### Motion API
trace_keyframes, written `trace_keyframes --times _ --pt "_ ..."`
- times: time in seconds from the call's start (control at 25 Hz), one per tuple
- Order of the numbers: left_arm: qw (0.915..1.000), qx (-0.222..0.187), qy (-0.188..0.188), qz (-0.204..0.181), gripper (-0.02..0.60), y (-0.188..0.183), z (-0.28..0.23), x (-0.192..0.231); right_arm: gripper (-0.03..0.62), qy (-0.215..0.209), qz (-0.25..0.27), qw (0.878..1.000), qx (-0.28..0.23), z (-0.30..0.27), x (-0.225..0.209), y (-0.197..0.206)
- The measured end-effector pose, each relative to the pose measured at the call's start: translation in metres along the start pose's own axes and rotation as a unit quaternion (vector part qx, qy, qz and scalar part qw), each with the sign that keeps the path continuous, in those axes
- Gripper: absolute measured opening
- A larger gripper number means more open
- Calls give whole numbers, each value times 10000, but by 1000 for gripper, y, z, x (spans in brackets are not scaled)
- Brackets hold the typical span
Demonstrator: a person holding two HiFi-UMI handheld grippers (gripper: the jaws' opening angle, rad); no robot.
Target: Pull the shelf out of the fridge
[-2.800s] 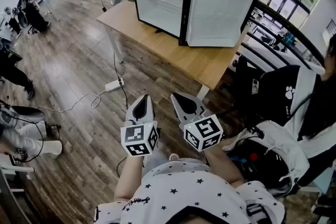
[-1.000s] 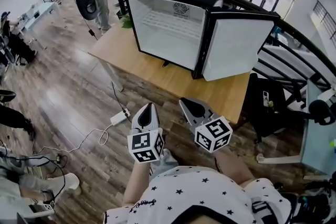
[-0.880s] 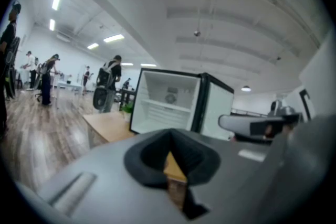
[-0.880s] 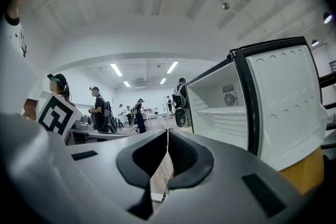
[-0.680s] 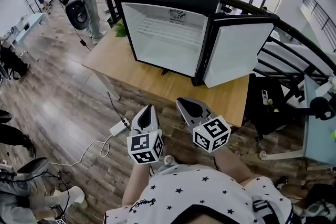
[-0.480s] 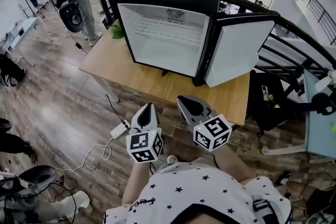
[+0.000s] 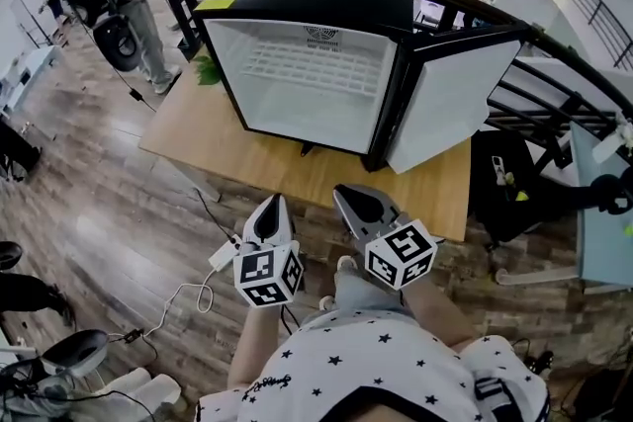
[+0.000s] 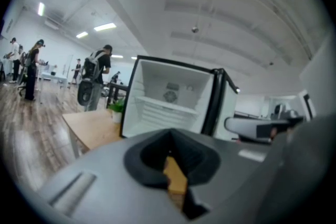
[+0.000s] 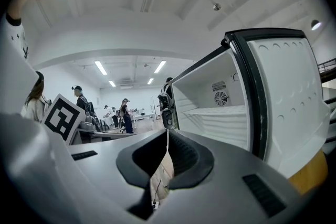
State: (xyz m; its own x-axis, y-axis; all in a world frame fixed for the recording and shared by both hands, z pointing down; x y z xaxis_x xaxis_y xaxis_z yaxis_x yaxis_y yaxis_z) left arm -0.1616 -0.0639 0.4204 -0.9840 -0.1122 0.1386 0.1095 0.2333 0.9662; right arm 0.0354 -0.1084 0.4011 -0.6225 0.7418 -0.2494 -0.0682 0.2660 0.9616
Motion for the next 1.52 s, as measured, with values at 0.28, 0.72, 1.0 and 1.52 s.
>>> trace_keyframes --times 0.28,0.72,1.0,1.52 --pt "9999 -28 49 124 8 -11 -45 14 21 -45 104 9999 39 -32 -24 -7" --pt "9990 -123 157 404 7 -40 -128 16 21 -211 184 9996 65 -72 -66 -32" --pt "9932 -129 422 1076 8 -48 -175 21 22 -468 174 9986 165 -90 -82 -35" --pt "9256 -219 1279 3557 11 -35 -237 44 21 -624 58 9979 178 -109 -104 -27"
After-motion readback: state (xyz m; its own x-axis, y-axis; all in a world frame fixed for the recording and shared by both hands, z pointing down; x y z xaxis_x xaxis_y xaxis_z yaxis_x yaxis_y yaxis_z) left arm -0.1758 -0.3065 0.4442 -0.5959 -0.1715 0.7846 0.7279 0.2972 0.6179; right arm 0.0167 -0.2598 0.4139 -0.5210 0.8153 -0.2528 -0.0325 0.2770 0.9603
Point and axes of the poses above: the fingertips, and each gripper's own axes: z backward along the fingers, x to its left, y out of its underside, the point moved 10 cm from there along z, backward along the fingers, and after that the axes turned 5 degrees about -z, right-handed, at the moved point
